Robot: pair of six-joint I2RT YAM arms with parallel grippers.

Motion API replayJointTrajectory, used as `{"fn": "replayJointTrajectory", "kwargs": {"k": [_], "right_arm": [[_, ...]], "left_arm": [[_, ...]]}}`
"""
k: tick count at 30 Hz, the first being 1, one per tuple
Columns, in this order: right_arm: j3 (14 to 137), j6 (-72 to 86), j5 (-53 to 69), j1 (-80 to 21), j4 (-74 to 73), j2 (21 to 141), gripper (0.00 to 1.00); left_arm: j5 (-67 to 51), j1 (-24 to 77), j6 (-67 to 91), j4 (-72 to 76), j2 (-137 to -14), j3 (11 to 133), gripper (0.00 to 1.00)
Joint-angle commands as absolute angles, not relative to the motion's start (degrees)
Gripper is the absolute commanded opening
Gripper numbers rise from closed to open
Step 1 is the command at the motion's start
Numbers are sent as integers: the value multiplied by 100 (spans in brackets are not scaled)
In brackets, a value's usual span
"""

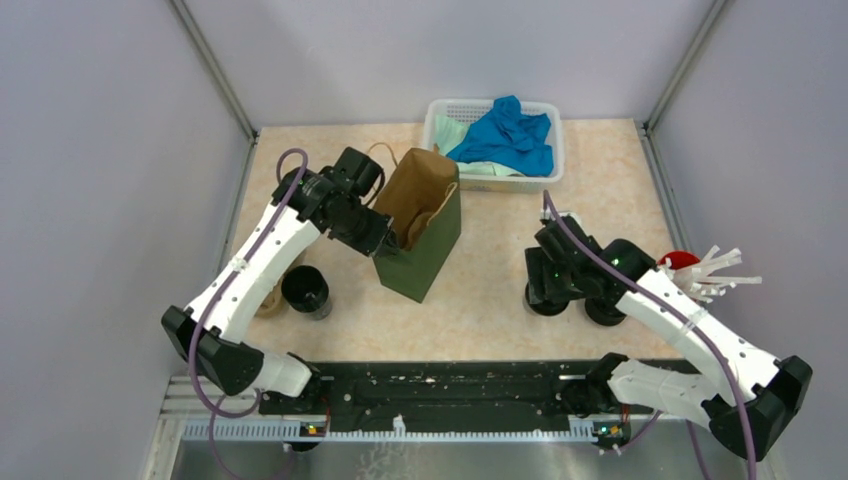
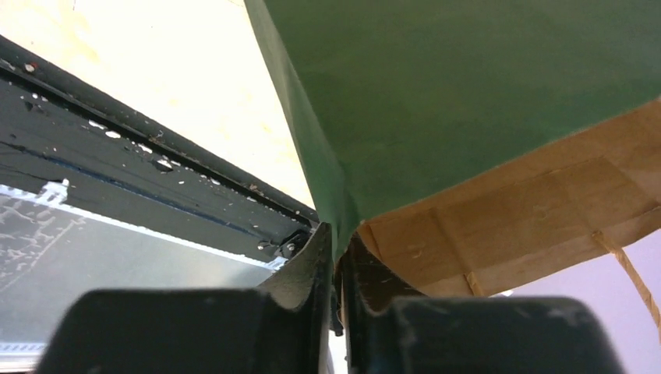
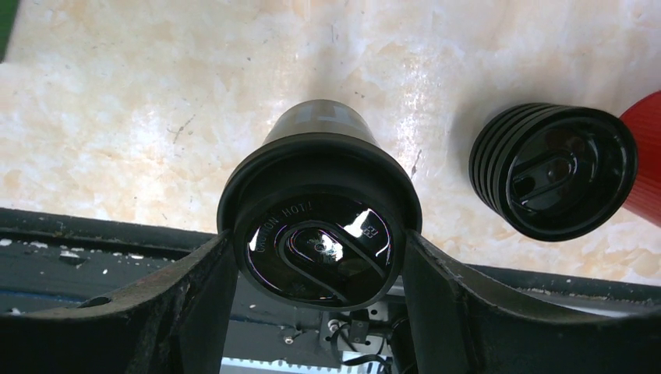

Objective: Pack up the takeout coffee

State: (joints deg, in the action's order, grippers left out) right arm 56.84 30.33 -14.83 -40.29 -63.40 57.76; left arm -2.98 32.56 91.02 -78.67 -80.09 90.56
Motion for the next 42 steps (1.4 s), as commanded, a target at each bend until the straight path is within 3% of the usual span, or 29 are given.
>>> {"fn": "replayJointTrajectory", "kwargs": {"k": [1, 8, 18, 25, 32, 37, 42], "right_arm": [[6388, 2491, -1378, -4069, -6249, 5561, 64], [7477, 1424, -1169, -4069, -6387, 5616, 64], [8613, 50, -652, -4065, -6366, 5834, 55], [9040, -557, 750, -4067, -6186, 5916, 52], [9915, -668, 944, -4199, -6591, 6456, 50], [10364, -367, 81, -5431, -6841, 6898, 50], [10276, 186, -633, -6427, -6596, 7072, 51]], "left_arm": [[-53, 3373, 8678, -7924, -8231, 9528, 11], [680, 3581, 6791, -7585, -8443, 9971, 0], [35, 3604, 3560, -4754, -7166, 7915, 0], [-45, 3608, 1635, -3948, -6520, 6891, 0], [147, 3605, 1156, -3399, -5888, 6182, 0], [198, 3605, 1208, -3366, -5755, 5935, 0], [154, 3607, 1405, -3787, -6069, 6423, 0]]}}
